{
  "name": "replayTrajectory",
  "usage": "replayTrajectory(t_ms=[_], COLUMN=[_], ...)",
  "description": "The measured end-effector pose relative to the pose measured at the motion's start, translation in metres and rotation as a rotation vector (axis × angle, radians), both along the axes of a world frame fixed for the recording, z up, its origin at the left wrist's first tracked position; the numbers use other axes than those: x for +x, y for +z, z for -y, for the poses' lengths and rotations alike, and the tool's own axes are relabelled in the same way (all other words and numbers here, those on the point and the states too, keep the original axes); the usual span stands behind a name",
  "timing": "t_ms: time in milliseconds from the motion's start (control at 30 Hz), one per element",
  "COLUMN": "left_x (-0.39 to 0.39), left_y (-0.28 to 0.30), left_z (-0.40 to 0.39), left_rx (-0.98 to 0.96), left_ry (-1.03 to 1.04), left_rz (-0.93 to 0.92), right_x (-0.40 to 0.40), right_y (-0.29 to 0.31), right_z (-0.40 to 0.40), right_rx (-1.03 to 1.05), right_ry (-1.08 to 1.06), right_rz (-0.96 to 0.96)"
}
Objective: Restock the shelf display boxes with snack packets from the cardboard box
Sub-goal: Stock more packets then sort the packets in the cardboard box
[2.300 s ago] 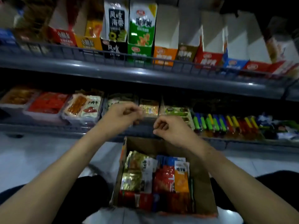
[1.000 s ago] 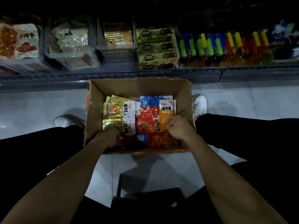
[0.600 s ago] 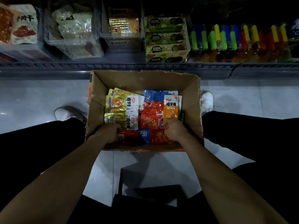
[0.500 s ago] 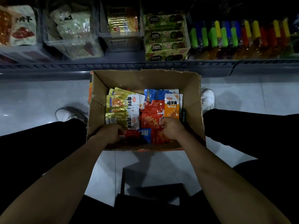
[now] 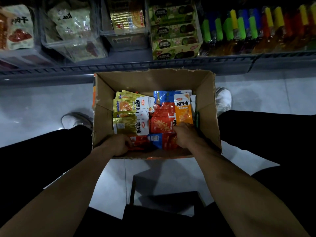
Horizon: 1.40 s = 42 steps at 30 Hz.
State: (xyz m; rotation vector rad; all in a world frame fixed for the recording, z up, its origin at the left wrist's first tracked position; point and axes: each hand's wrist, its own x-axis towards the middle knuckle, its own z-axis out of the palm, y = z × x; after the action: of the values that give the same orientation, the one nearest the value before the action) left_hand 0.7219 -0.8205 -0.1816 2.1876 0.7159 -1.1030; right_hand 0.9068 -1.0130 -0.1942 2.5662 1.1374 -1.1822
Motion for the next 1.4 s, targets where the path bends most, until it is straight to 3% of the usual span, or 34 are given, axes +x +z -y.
replayTrajectory(t_ms=[133, 233, 300, 467, 600, 833, 1233, 1400], left_x=[0.006, 0.020, 0.035, 0.081, 0.090, 0.073, 0.058, 0.061], left_y=[0.003, 0.007, 0.013, 0.044, 0.043, 0.026, 0.005, 0.004], left_z=[0.004, 0.007, 0.010, 0.031, 0.040, 0.033, 0.033, 0.035], left_rx=[-0.004, 0.041, -0.026, -0.430, -0.378, -0.093, -0.065, -0.038], left_ry=[0.051, 0.153, 0.332, 0.703, 0.678, 0.835, 0.551, 0.520], left_rz=[0.045, 0.170, 0.240, 0.320, 0.360, 0.393, 0.267, 0.278], right_x=[0.003, 0.009, 0.016, 0.034, 0.039, 0.045, 0.001, -0.009], right_y=[0.002, 0.005, 0.012, 0.038, 0.041, 0.008, -0.009, -0.009], right_z=[0.006, 0.005, -0.001, -0.018, -0.018, -0.002, -0.007, -0.005], right_rx=[0.057, 0.227, 0.340, 0.499, 0.471, 0.420, 0.072, 0.083], right_ry=[-0.067, -0.281, -0.446, -0.850, -0.912, -1.036, -0.791, -0.791], right_rz=[-0.033, -0.019, -0.053, -0.484, -0.610, -0.367, -0.009, 0.199])
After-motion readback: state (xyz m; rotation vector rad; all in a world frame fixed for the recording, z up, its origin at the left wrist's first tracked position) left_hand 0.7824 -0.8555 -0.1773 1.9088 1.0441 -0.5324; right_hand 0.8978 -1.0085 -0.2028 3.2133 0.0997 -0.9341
